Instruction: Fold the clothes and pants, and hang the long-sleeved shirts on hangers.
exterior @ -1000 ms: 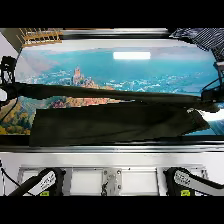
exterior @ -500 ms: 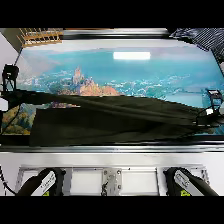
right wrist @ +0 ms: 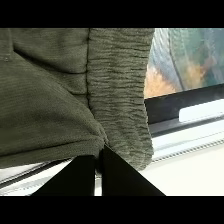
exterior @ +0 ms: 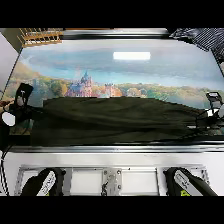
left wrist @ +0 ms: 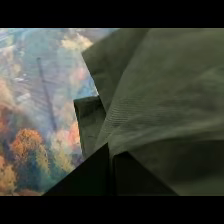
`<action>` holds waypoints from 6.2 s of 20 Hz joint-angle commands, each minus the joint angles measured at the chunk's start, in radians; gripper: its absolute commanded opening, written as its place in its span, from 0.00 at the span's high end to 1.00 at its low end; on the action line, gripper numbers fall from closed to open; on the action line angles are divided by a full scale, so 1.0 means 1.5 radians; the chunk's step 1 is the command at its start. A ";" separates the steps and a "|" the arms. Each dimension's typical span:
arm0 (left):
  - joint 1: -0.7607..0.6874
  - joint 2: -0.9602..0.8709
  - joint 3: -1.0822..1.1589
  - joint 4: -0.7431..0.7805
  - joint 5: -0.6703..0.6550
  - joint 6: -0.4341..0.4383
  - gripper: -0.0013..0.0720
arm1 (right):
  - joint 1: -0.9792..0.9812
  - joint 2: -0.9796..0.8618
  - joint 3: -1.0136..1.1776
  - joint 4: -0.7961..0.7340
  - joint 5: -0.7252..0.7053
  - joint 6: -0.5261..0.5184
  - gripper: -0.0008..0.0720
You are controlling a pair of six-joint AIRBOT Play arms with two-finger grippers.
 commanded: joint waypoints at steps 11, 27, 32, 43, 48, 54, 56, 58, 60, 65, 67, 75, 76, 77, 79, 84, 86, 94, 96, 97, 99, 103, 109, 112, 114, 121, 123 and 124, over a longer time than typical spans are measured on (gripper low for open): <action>0.091 0.034 -0.069 0.073 0.063 0.162 0.97 | -0.001 0.001 -0.001 0.000 0.014 0.000 0.94; 0.123 -0.059 -0.070 0.103 -0.119 0.196 0.97 | -0.001 -0.026 -0.005 -0.048 0.086 -0.002 0.94; 0.123 -0.031 -0.070 0.118 -0.174 0.196 0.98 | 0.000 -0.046 -0.008 -0.069 0.117 0.001 0.94; 0.123 0.089 -0.070 0.115 -0.235 0.221 0.97 | -0.001 -0.017 -0.018 -0.078 0.129 0.023 0.94; 0.123 0.017 -0.070 0.137 -0.235 0.220 0.98 | -0.001 -0.018 -0.046 -0.100 0.153 0.023 0.94; 0.123 -0.022 -0.070 0.137 -0.264 0.220 0.97 | -0.001 -0.022 -0.068 -0.104 0.164 0.023 0.94; 0.123 -0.035 -0.070 0.133 -0.284 0.220 0.97 | -0.001 -0.022 -0.068 -0.105 0.163 0.023 0.94; 0.123 -0.042 -0.070 0.132 -0.304 0.220 0.97 | -0.001 -0.022 -0.068 -0.105 0.163 0.023 0.92; 0.123 -0.033 -0.070 0.130 -0.317 0.219 0.80 | -0.001 -0.022 -0.068 -0.105 0.163 0.023 0.77; 0.123 0.045 -0.053 0.110 -0.296 0.102 0.04 | -0.001 0.020 -0.038 -0.105 0.105 0.062 0.15; 0.123 0.078 -0.020 0.053 -0.295 0.102 0.04 | -0.001 0.065 -0.002 -0.098 0.044 0.076 0.15; 0.026 0.116 0.045 -0.078 -0.292 0.067 0.04 | -0.067 0.086 0.085 0.037 0.016 0.090 0.15; 0.006 0.116 0.045 -0.078 -0.293 0.064 0.04 | -0.088 0.086 0.084 0.060 0.015 0.090 0.14; -0.013 0.116 0.045 -0.078 -0.292 0.048 0.04 | -0.110 0.086 0.084 0.083 0.016 0.090 0.14; -0.059 0.115 0.045 -0.079 -0.287 -0.007 0.04 | -0.172 0.077 0.084 0.155 0.029 0.086 0.15; -0.224 0.059 0.045 -0.080 -0.278 -0.115 0.97 | -0.327 -0.017 0.084 0.296 0.111 0.004 0.14; -0.320 0.013 0.045 -0.095 -0.271 -0.159 0.97 | -0.368 -0.062 0.084 0.296 0.126 -0.032 0.00; -0.560 -0.163 0.093 -0.305 -0.192 -0.194 0.97 | -0.407 -0.245 0.124 0.298 0.117 -0.196 0.00; -0.588 -0.204 0.141 -0.304 -0.207 -0.194 0.97 | -0.407 -0.276 0.163 0.298 0.117 -0.213 0.00; -0.598 -0.223 0.164 -0.305 -0.212 -0.194 0.97 | -0.407 -0.286 0.177 0.298 0.117 -0.220 0.00; -0.612 -0.258 0.204 -0.305 -0.213 -0.194 0.97 | -0.407 -0.301 0.196 0.303 0.115 -0.235 0.00; -0.612 -0.298 0.248 -0.306 -0.249 -0.194 0.97 | -0.407 -0.341 0.198 0.332 0.118 -0.248 0.00; -0.612 -0.298 0.247 -0.306 -0.250 -0.194 0.97 | -0.387 -0.360 0.198 0.360 0.136 -0.258 0.00; -0.612 -0.298 0.247 -0.305 -0.250 -0.194 0.97 | -0.369 -0.360 0.197 0.360 0.151 -0.257 0.00; -0.612 -0.298 0.247 -0.306 -0.250 -0.194 0.97 | -0.358 -0.360 0.197 0.360 0.163 -0.257 0.01; -0.612 -0.298 0.247 -0.305 -0.249 -0.194 0.97 | -0.349 -0.360 0.197 0.357 0.200 -0.265 0.94; -0.612 -0.298 0.247 -0.305 -0.250 -0.194 0.97 | -0.349 -0.360 0.198 0.353 0.212 -0.265 0.94; -0.612 -0.298 0.247 -0.305 -0.249 -0.194 0.97 | -0.349 -0.358 0.198 0.346 0.218 -0.264 0.94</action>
